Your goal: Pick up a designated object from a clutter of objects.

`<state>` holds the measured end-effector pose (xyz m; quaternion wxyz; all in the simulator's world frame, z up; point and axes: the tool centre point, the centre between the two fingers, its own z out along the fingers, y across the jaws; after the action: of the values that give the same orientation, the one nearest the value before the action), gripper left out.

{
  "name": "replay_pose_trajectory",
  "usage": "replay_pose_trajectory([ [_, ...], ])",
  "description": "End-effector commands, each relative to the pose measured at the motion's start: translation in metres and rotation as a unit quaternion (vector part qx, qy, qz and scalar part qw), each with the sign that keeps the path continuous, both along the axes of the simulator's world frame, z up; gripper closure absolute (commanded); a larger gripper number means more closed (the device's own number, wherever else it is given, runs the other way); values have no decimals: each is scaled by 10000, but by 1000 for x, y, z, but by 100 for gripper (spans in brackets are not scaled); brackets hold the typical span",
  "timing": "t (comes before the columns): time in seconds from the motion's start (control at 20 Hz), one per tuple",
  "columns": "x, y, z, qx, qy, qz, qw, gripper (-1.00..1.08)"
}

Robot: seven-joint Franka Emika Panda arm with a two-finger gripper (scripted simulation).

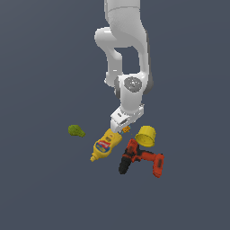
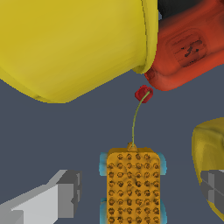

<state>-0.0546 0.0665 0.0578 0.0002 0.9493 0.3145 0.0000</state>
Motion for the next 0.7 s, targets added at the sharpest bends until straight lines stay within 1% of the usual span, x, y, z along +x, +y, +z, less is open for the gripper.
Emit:
replay_pose_trajectory([
  [0.0,-1,0,-8,0,3,4,10000,-92],
  [0.3,-1,0,-34,1,2,14,10000,-92],
  [0.6,-1,0,-43,1,1,17,10000,-92],
  [0.65,-1,0,-43,1,1,17,10000,108],
])
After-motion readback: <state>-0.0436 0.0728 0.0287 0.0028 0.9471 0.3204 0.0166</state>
